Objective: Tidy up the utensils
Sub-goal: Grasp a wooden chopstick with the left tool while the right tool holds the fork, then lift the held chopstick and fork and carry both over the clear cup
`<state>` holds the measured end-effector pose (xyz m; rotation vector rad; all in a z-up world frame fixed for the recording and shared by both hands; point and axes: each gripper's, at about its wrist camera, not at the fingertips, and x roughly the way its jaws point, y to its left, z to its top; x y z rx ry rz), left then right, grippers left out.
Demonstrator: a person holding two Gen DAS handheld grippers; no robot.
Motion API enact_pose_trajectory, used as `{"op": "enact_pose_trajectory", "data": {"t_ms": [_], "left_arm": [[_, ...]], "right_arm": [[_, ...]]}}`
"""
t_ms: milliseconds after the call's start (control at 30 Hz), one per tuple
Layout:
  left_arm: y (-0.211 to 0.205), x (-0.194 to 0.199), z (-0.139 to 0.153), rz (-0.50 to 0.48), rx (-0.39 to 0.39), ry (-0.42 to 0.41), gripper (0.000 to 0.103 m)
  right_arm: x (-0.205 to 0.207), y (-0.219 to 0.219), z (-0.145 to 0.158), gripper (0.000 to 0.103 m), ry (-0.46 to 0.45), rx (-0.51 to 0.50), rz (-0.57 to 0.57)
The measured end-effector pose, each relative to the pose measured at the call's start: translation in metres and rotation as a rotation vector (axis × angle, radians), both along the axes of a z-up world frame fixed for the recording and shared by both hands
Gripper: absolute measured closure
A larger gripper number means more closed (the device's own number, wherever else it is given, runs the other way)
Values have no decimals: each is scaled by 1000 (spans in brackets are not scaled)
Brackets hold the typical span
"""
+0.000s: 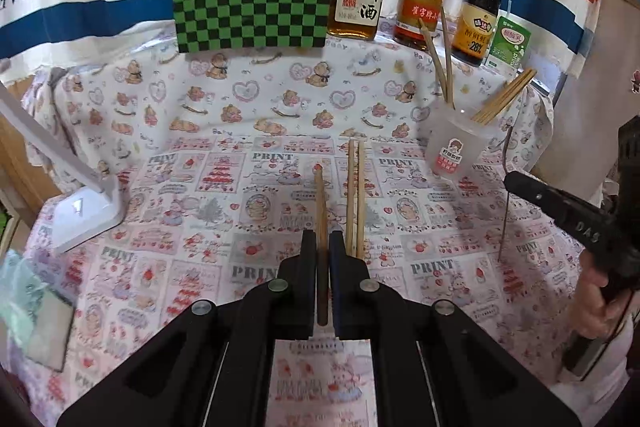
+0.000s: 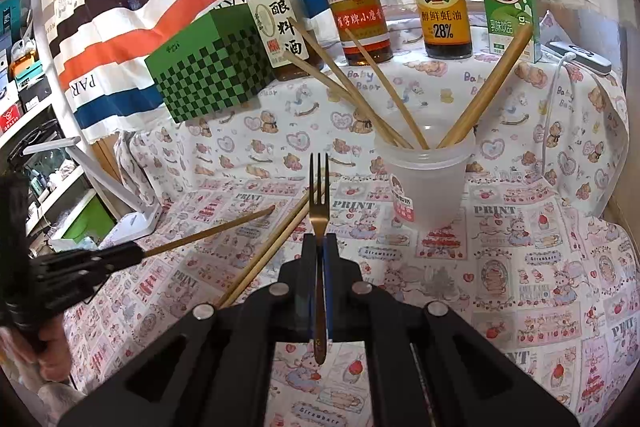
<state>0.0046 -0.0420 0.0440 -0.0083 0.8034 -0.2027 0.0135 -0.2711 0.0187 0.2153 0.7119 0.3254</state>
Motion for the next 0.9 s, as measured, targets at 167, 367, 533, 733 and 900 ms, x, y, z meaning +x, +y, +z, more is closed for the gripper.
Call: {"op": "enact_pose_trajectory", "data": {"t_ms": [167,367,533,733,900], "left_arm": [[0,-8,9,8,10,-8,98],[-3,-12,15,6,0,-28,98],[-10,-13,23,-7,3,-44,98],[-18,-9,35,-31,10,-47,98],[-26,-11,53,-68,5,-78,98]], "right_arm": [[-1,-1,1,100,-3,3,4],[-2,-2,2,100,-5,9,3],[-4,-3,4,100,-11,14,3],[-9,-8,14,100,-36,11,-15],[-11,-14,39,100,-74,4,-4]]}}
